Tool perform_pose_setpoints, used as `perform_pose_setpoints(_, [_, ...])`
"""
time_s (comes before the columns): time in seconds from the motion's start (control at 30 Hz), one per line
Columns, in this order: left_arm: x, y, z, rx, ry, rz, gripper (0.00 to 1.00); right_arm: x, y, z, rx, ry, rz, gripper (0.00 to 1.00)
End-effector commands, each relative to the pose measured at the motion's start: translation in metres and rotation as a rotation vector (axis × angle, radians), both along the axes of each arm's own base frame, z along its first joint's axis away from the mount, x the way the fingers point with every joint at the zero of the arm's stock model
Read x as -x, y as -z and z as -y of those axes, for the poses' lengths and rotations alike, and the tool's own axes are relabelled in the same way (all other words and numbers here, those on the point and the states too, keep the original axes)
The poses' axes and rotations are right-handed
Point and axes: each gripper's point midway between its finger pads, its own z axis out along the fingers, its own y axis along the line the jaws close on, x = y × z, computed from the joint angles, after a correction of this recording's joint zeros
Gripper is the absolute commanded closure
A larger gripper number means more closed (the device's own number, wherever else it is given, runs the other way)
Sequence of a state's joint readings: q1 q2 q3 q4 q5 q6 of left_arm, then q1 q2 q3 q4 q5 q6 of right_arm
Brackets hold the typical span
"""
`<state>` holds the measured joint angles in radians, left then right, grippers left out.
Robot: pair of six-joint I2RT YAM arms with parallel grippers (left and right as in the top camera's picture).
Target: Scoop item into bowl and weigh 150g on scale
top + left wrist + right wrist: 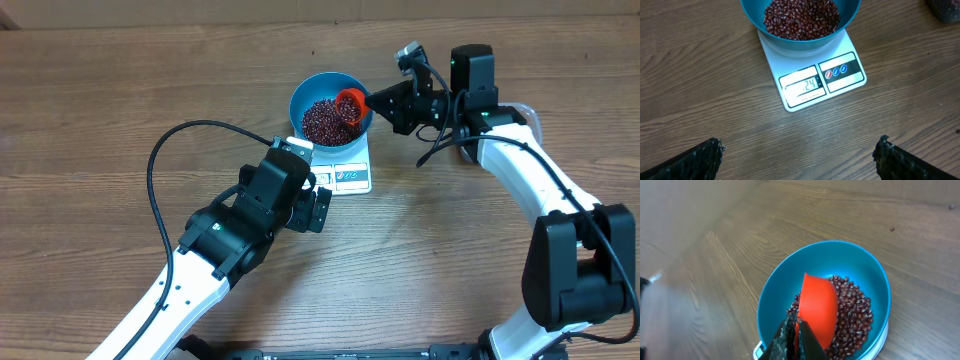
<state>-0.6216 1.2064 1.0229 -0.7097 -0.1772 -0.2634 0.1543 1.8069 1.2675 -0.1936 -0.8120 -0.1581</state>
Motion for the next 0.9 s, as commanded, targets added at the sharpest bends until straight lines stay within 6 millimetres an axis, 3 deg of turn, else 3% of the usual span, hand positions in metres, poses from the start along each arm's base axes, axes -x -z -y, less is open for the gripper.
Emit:
perform_pose_setpoints(0.0, [-0.0007, -0.0001, -0.0009, 0.001, -0.016, 0.005, 0.00, -0.0012, 0.0009, -0.0028, 0.041, -0.036, 0.078, 0.96])
perform_pose_setpoints(0.2, [-0.0007, -0.0001, -0.0009, 0.001, -0.016, 0.005, 0.00, -0.0008, 0.0012, -0.0029, 0.056, -0.052, 0.105, 0.96])
perform_pose_setpoints(0.87, [-0.0007, -0.0001, -0.0009, 0.001, -0.016, 0.005, 0.00, 0.0009, -0.0003, -0.0045, 0.211, -0.238, 0.443, 0.96])
